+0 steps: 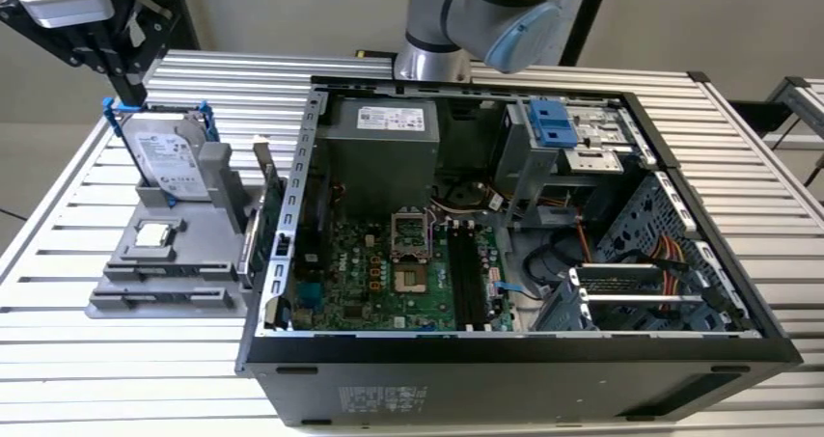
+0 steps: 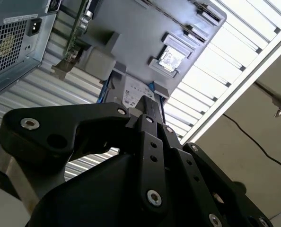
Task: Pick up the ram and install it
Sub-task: 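Reach for the ram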
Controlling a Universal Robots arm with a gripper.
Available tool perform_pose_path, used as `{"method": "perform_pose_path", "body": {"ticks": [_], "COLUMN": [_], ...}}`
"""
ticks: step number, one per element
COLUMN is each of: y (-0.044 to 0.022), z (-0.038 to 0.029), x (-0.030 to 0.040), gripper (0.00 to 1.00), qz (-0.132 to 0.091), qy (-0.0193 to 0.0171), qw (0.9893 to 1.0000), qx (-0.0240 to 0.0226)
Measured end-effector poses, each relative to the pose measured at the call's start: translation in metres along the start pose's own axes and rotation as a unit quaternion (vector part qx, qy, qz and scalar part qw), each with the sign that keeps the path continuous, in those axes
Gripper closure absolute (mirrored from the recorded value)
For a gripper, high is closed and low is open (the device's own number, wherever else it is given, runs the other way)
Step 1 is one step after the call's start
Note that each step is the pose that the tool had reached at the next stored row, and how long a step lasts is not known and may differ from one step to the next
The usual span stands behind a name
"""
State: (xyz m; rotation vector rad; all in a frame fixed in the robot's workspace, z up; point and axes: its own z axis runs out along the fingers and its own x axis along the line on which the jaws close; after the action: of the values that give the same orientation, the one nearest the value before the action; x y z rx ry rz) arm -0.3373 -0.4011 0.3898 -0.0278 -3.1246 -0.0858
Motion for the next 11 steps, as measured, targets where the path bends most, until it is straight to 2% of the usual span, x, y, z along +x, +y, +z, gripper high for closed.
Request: {"method": "perform_pose_path", "body": {"ticks": [6,11], "y": [-0.0008,-0.0052], "z": [0.0001,0.0005], "x": [0.0002,0.0000], "gripper": [1.00,1.00], "qz": [0.000,0.000], "qy": [0.0000,0.0000], "qw": [1.0000,1.0000], "qx": [0.0000,0.0000]}}
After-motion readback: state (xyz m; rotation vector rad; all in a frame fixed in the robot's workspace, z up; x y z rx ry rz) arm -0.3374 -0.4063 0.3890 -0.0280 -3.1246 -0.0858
